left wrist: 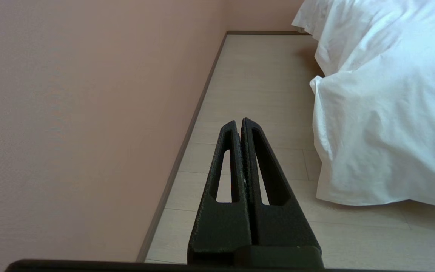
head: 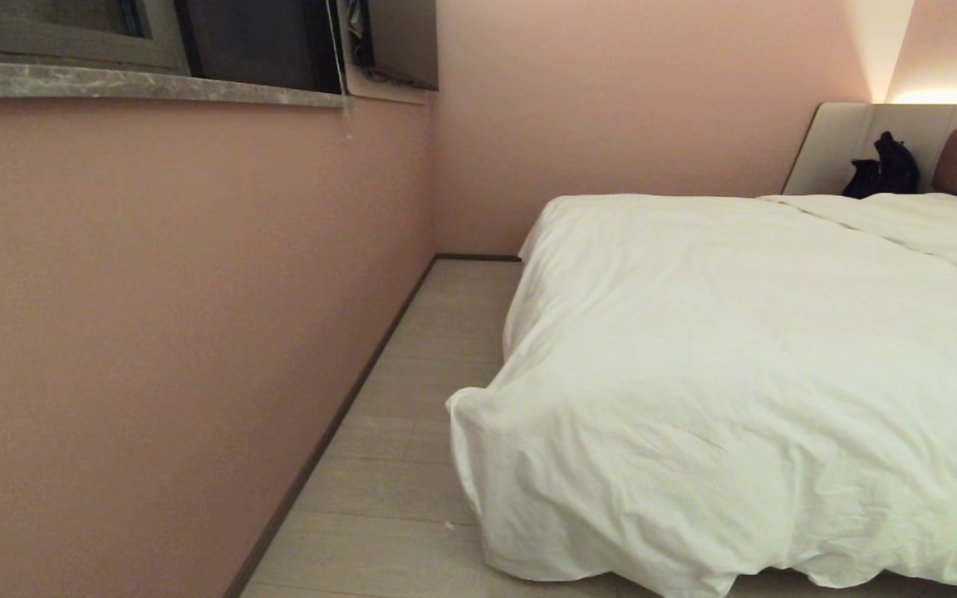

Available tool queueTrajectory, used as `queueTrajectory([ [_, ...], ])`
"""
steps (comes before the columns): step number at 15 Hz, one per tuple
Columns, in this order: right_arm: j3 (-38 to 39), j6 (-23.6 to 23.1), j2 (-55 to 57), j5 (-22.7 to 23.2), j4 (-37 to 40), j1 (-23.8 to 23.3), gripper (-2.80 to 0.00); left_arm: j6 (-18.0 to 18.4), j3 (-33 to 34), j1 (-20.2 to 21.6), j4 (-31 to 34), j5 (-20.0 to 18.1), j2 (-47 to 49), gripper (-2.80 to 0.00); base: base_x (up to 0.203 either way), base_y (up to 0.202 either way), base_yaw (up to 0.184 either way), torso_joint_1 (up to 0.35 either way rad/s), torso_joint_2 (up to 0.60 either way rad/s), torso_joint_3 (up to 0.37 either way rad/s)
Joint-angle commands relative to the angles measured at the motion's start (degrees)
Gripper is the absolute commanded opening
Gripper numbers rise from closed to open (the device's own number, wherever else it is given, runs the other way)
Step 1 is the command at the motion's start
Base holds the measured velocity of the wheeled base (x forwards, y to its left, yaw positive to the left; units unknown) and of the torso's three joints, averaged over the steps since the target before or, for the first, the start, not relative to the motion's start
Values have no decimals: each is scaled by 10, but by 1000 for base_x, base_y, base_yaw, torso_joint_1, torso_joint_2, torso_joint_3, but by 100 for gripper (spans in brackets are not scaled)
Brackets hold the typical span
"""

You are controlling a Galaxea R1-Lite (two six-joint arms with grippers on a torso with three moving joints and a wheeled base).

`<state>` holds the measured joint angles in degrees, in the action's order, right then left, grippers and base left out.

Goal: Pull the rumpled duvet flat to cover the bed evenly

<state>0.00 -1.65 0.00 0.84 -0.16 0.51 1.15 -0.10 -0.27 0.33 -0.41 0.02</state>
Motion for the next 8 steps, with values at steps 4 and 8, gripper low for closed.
queueTrajectory([
  [4, 0, 0, 1, 0, 0, 0, -280, 0, 0, 0, 0, 0, 0, -280, 0, 0, 0, 0, 0, 0],
  [8, 0, -1, 1, 0, -1, 0, -280, 0, 0, 0, 0, 1, 0, -280, 0, 0, 0, 0, 0, 0],
])
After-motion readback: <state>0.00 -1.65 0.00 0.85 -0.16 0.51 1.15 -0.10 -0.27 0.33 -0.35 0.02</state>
